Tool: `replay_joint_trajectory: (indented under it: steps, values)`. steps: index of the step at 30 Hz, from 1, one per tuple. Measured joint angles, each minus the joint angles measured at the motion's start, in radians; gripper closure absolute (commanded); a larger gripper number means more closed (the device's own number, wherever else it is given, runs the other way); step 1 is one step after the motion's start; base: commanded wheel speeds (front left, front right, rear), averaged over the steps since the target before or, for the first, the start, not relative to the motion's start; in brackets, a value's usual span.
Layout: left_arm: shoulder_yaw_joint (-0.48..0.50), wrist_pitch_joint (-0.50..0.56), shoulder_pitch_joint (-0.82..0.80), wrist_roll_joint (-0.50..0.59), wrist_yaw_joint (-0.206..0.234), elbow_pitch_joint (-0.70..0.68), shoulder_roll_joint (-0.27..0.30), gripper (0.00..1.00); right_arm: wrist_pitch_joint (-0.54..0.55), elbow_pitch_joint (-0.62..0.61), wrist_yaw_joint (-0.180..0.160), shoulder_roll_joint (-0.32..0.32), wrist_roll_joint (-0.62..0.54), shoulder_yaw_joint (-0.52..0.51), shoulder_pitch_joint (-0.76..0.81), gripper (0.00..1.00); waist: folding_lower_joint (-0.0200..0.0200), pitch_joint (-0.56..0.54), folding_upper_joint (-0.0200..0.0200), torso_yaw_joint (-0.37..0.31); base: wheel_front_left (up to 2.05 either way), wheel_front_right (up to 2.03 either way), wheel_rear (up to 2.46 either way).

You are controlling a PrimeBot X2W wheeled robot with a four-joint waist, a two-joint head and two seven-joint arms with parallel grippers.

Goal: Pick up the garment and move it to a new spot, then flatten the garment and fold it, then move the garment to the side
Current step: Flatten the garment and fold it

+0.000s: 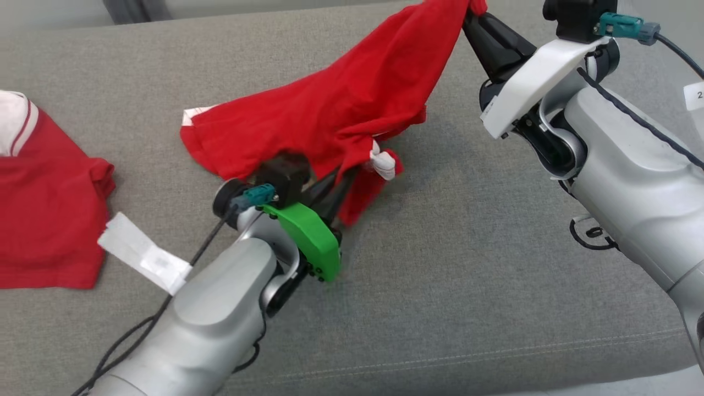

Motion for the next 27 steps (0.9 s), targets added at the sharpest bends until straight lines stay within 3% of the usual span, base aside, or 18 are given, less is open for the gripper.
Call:
replay_joint_trajectory:
  steps: [8, 13, 17, 27]
  values:
    - [0.12, 0.001, 0.002, -0.057, -0.001, -0.119, 0.155, 1.0, 0.0, -0.043, 0.0, -0.033, 0.004, -0.044, 0.089, 1.0, 0.0, -0.099, 0.0, 0.022, 0.0, 0.0, 0.0]
    - [0.231, 0.0, 0.042, -0.126, -0.001, -0.184, 0.253, 1.0, 0.0, -0.09, 0.0, -0.036, 0.063, -0.011, 0.199, 1.0, -0.0001, -0.16, 0.0, 0.029, 0.0, 0.0, 0.0]
    - [0.196, 0.026, 0.145, -0.194, -0.001, -0.21, 0.309, 1.0, 0.017, -0.184, 0.0, -0.042, 0.145, 0.058, 0.28, 1.0, 0.0, -0.194, 0.0, 0.027, 0.0, 0.0, 0.0]
    - [0.104, 0.272, 0.252, -0.356, -0.001, -0.301, 0.421, 1.0, 0.218, -0.368, 0.0, -0.133, 0.281, 0.21, 0.35, 1.0, 0.0, -0.152, 0.0, 0.0, 0.0, 0.0, 0.0]
